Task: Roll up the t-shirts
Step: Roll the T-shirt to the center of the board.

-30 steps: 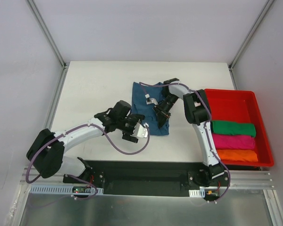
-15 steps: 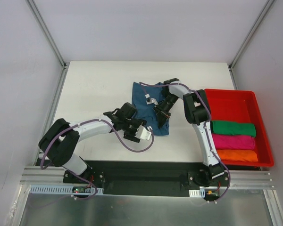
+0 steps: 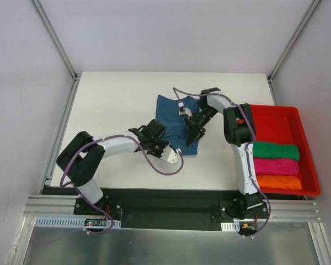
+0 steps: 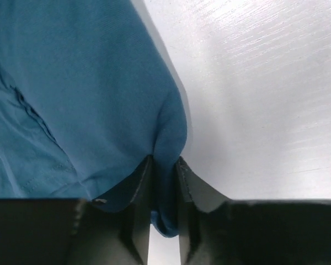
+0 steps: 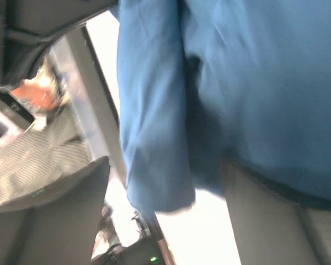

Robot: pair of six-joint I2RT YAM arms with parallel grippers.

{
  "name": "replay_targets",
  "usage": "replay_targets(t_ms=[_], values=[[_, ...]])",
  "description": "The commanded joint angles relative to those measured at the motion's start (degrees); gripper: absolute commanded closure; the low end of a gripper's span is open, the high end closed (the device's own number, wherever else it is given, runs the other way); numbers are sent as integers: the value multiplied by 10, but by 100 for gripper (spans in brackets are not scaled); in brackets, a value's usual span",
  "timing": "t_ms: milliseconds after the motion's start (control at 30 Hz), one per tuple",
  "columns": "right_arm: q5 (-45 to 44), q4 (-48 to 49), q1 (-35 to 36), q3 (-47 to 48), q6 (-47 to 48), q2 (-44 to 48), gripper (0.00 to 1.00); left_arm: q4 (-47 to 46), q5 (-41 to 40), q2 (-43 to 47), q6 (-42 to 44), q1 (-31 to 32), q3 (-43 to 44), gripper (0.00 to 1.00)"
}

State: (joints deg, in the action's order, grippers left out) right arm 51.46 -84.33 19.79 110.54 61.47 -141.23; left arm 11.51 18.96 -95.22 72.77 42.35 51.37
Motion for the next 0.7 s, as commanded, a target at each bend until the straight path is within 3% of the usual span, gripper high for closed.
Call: replay_targets(t_ms=[0, 33, 67, 100, 133, 167, 233, 267, 333, 367, 433, 500, 567, 667], values=[[-25, 26, -87, 4, -46, 152, 8, 121, 10, -41, -4, -6, 19, 87], [-33, 69, -110, -41, -69, 230, 1, 135, 18, -46, -12, -6, 46, 89], [-50, 193, -119, -75, -99, 289, 3, 154, 27, -51, -21, -7, 63, 92], [-151, 285, -122, -120, -135, 351, 4, 197, 59, -64, -36, -13, 81, 94], [-236, 390, -119, -262, -194, 417, 4, 222, 76, -72, -42, -17, 125, 94], [-299, 595, -116, -333, -192, 563, 4, 257, 99, -81, -50, -23, 150, 95], [-282, 751, -115, -506, -167, 669, 4, 359, 157, -120, -56, -38, 235, 96], [-251, 795, -115, -527, -179, 714, 4, 386, 178, -134, -64, -45, 262, 96], [-197, 719, -114, -472, -189, 705, 4, 463, 240, -169, -68, -67, 333, 97], [-122, 555, -112, -440, -157, 655, 4, 482, 254, -180, -63, -70, 351, 97], [-116, 372, -63, -395, -39, 612, 4, 525, 281, -204, -59, -79, 389, 98], [-157, 403, -14, -458, -8, 637, 4, 542, 292, -223, -55, -88, 413, 98], [-183, 545, 4, -584, 35, 690, 4, 574, 313, -246, -54, -96, 433, 98], [-205, 628, 47, -640, 94, 728, 4, 612, 338, -275, -54, -109, 468, 97]])
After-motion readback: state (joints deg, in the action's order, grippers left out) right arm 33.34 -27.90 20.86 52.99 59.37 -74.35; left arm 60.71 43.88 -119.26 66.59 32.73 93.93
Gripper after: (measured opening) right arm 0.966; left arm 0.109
